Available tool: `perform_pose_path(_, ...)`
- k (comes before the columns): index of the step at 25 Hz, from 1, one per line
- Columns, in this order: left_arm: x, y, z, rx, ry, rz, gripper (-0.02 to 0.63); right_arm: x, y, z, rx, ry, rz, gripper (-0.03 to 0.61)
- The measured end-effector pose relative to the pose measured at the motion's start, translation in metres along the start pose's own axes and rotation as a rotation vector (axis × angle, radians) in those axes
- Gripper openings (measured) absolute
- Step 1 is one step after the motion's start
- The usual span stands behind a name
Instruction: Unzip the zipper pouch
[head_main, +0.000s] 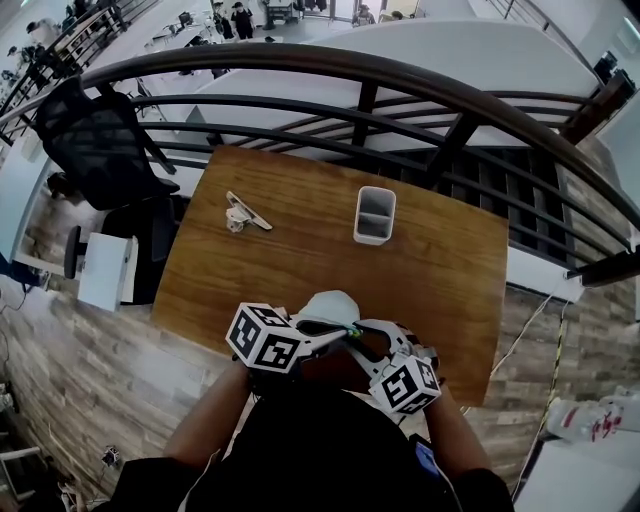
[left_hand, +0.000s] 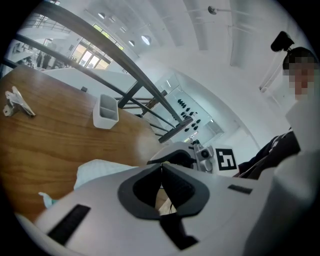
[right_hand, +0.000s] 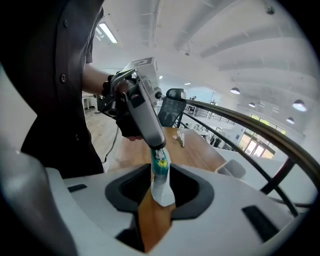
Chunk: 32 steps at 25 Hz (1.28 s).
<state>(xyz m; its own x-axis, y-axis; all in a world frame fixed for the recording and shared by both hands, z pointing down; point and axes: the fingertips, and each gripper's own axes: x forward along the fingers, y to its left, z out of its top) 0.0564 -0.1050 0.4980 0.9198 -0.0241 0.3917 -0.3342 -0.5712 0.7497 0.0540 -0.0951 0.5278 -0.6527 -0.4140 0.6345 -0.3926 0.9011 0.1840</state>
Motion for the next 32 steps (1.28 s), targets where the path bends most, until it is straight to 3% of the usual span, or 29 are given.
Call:
perform_pose_path(8, 0.003, -0.001, 0.002, 0.007, 0.003, 0.007, 0.014, -0.004, -0.003, -0.004, -0.004, -0.001, -0.026, 0.051)
perform_pose_path(16, 0.005, 0.000, 0.005, 0.023, 0.004, 0.023, 0.014, -0.008, -0.008, -0.005, 0.029, -0.026, -0.046, 0.041)
perform_pose_path(20, 0.000, 0.011, 0.006, 0.032, -0.010, 0.097, 0.014, -0.015, -0.013, -0.013, 0.054, -0.026, -0.058, 0.035)
perform_pose_path(23, -0.007, 0.014, 0.008, 0.012, -0.019, 0.072, 0.012, -0.017, -0.015, -0.013, 0.088, -0.048, -0.048, 0.035)
perform_pose_path(32, -0.006, 0.016, 0.010, 0.028, -0.028, 0.097, 0.014, -0.016, -0.019, -0.014, 0.060, -0.035, -0.058, 0.035)
